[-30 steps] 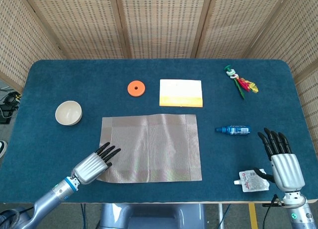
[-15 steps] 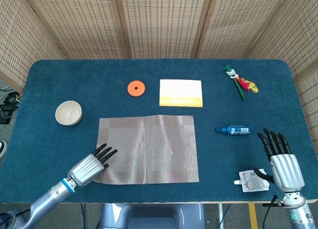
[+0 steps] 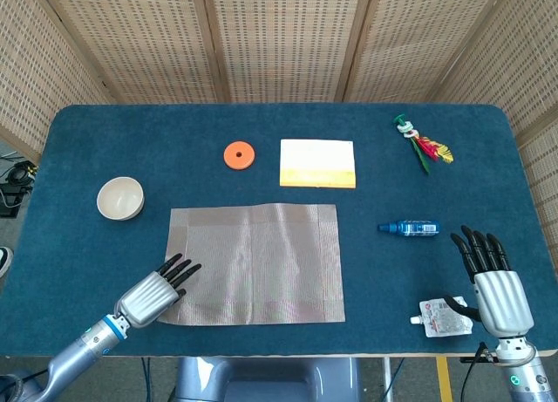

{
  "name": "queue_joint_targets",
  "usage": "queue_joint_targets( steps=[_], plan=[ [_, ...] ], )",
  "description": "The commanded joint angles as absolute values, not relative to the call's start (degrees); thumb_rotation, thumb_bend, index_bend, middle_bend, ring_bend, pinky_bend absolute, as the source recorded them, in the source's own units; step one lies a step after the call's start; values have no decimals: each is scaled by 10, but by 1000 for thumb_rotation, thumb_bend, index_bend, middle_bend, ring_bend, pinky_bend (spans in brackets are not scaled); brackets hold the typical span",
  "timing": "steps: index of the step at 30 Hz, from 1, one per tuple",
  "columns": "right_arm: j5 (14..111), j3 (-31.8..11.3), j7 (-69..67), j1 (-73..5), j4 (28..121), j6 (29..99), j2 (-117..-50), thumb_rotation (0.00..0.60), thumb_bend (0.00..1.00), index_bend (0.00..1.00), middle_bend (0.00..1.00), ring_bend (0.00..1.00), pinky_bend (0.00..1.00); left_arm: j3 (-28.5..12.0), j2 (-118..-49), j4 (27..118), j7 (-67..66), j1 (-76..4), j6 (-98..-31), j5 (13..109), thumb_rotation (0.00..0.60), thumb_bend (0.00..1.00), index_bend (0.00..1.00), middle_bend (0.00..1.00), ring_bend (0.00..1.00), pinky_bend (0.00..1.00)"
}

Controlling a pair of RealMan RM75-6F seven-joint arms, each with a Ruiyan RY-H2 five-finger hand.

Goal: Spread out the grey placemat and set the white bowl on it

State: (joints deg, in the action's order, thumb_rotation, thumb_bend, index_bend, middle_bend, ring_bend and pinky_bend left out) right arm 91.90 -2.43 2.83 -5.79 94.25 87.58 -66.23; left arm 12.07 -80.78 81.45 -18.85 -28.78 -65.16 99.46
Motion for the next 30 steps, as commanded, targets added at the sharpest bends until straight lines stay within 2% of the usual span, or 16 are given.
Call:
queue_joint_targets(
  steps=[1,5,8,13,16,18,22,27,30],
  plan=[
    [919,-24,29,-58,943,875,-662,600,0,7,0,0,0,121,-792,826,-167,-288,-654,994,600,0,0,0,0,0],
    [920,-24,30,-58,943,875,-663,600,0,7,0,0,0,124,-767,838,-100,-283,-680,1003,600,0,0,0,0,0],
    [921,-24,29,-58,944,875,-663,600,0,7,0,0,0,104,-755,830,-74,-271,-718,993,600,0,0,0,0,0],
    [923,-23,29,-57,945,875,-662,600,0,6,0,0,0,64,-747,818,-39,-266,-729,944,600,0,0,0,0,0],
    [925,-23,28,-57,946,877,-661,600,0,6,0,0,0,12,-749,771,-5,-277,-685,855,600,0,17,0,0,0],
    [925,-23,28,-57,946,877,-661,600,0,6,0,0,0,-5,-759,738,15,-284,-655,822,600,0,81,0,0,0],
    [924,-23,28,-57,946,876,-661,600,0,6,0,0,0,-22,-780,677,50,-291,-610,781,600,3,175,0,0,0],
    [922,-23,29,-58,945,871,-662,600,0,6,0,0,0,-35,-810,598,82,-303,-553,750,600,159,230,0,0,0],
    [919,-24,30,-59,944,868,-663,600,0,6,0,0,0,-41,-836,547,94,-311,-526,738,600,177,265,0,0,0]
  ],
)
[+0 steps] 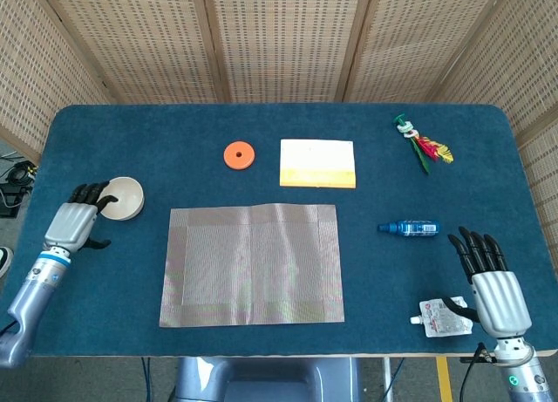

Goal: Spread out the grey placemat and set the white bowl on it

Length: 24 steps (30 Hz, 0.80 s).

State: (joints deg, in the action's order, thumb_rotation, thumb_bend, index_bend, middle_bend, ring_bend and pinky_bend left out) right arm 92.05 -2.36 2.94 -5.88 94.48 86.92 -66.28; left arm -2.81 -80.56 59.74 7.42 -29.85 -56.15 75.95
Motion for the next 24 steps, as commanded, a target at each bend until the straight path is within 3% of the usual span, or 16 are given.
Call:
queue_joint_targets(
  steps=[1,10,14,21,24],
  plan=[
    [919,-24,30,-60,944,867,-663,600,0,6,0,0,0,-43,-842,535,95,-313,-520,737,600,179,278,0,0,0],
    [915,-24,29,-61,943,862,-663,600,0,6,0,0,0,-55,-890,463,101,-333,-473,725,600,262,446,0,0,0],
    [914,-24,25,-61,943,861,-662,600,0,6,0,0,0,-62,-902,446,104,-338,-463,720,600,417,525,0,0,0],
    [914,-25,24,-61,941,862,-660,600,0,6,0,0,0,-66,-891,460,109,-333,-500,738,600,456,669,0,0,0],
    [914,-25,24,-61,942,863,-660,600,0,6,0,0,0,-69,-876,490,109,-329,-531,752,600,456,684,0,0,0]
  ],
)
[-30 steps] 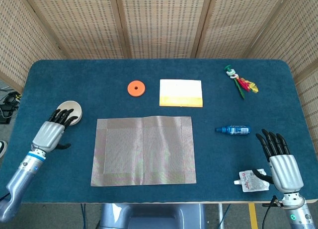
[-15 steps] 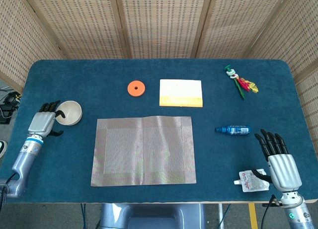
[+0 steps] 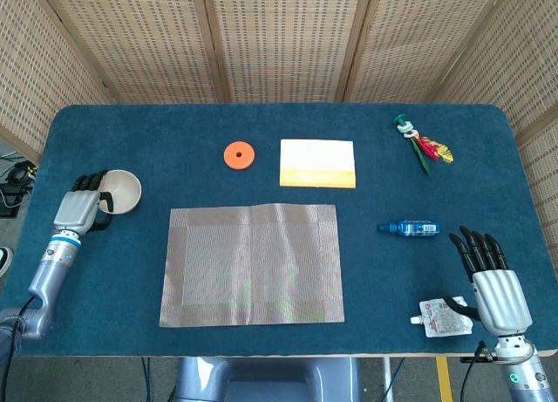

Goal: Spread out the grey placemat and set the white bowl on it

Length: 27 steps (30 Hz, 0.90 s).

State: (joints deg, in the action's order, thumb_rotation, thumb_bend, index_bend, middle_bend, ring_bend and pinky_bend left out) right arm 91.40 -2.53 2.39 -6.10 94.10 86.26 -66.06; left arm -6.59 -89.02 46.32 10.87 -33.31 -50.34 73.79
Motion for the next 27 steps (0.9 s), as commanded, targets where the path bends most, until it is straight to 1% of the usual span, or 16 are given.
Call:
queue_joint_targets(
  steps=[1,4,7,8,10,14,18,23,27],
  plan=[
    [914,-26,24,-61,942,864,-660,600,0,6,0,0,0,-69,-870,503,107,-329,-542,758,600,456,685,0,0,0],
    [914,-26,23,-60,943,865,-659,600,0,6,0,0,0,-68,-847,562,100,-329,-580,784,600,455,687,0,0,0],
    [914,-26,22,-60,944,866,-659,600,0,6,0,0,0,-65,-829,624,92,-333,-600,808,600,455,687,0,0,0],
    [914,-27,22,-60,944,866,-658,600,0,6,0,0,0,-63,-824,640,91,-335,-602,815,600,455,686,0,0,0],
    [912,-28,21,-60,944,866,-658,600,0,6,0,0,0,-57,-815,705,88,-350,-607,846,600,456,686,0,0,0],
    [905,-32,23,-60,940,865,-659,600,0,6,0,0,0,-51,-821,778,53,-376,-588,871,600,456,686,0,0,0],
    [904,-33,23,-60,939,866,-658,600,0,6,0,0,0,-46,-847,803,5,-396,-565,876,600,455,686,0,0,0],
    [901,-34,21,-60,937,866,-658,600,0,6,0,0,0,-33,-889,800,-43,-416,-529,873,600,455,689,0,0,0],
    [897,-36,17,-59,936,866,-656,600,0,6,0,0,0,-29,-912,789,-57,-421,-516,865,600,455,686,0,0,0]
  ],
)
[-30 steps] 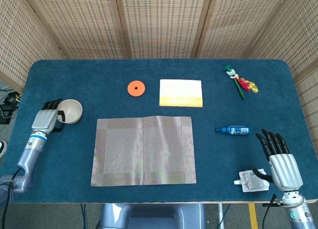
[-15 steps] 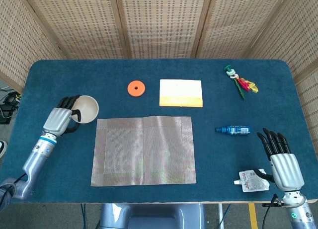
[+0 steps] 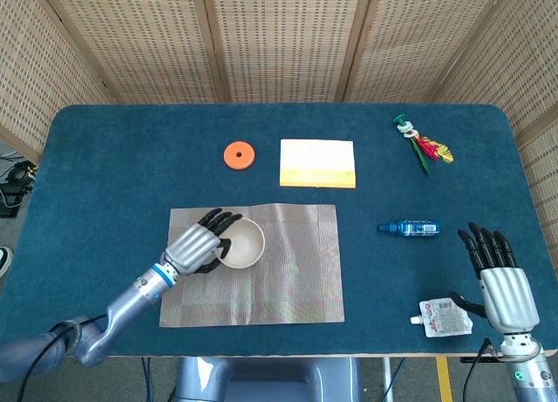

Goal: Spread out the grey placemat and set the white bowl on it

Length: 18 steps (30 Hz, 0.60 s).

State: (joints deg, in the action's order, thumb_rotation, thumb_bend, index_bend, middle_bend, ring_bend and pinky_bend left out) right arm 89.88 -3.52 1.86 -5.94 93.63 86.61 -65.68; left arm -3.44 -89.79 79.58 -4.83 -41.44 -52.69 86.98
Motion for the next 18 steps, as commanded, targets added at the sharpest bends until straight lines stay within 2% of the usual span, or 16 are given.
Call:
queue_joint_targets(
  steps=[1,10,11,13,14,15,16,18],
  plan=[
    [896,-37,16,-59,935,867,-656,600,0,6,0,0,0,-28,-921,785,-57,-423,-513,864,600,455,686,0,0,0],
    [895,-38,12,-60,936,865,-654,600,0,6,0,0,0,-20,-951,756,-41,-430,-517,871,600,449,676,0,0,0],
    [896,-38,12,-60,936,865,-654,600,0,6,0,0,0,-19,-950,756,-41,-430,-517,873,600,417,630,0,0,0],
    [896,-38,11,-60,936,865,-654,600,0,6,0,0,0,-19,-947,757,-40,-429,-521,873,600,227,402,0,0,0],
    [896,-38,11,-60,936,865,-654,600,0,6,0,0,0,-20,-945,759,-38,-428,-524,872,600,99,213,0,0,0],
    [896,-38,11,-60,936,866,-654,600,0,6,0,0,0,-21,-941,762,-37,-427,-529,872,600,18,77,0,0,0],
    [896,-38,11,-60,936,866,-654,600,0,6,0,0,0,-22,-935,767,-34,-424,-537,873,600,1,24,0,0,0],
    [896,-38,9,-60,937,865,-653,600,0,6,0,0,0,-25,-913,785,-28,-415,-557,873,600,0,0,0,0,0]
  ],
)
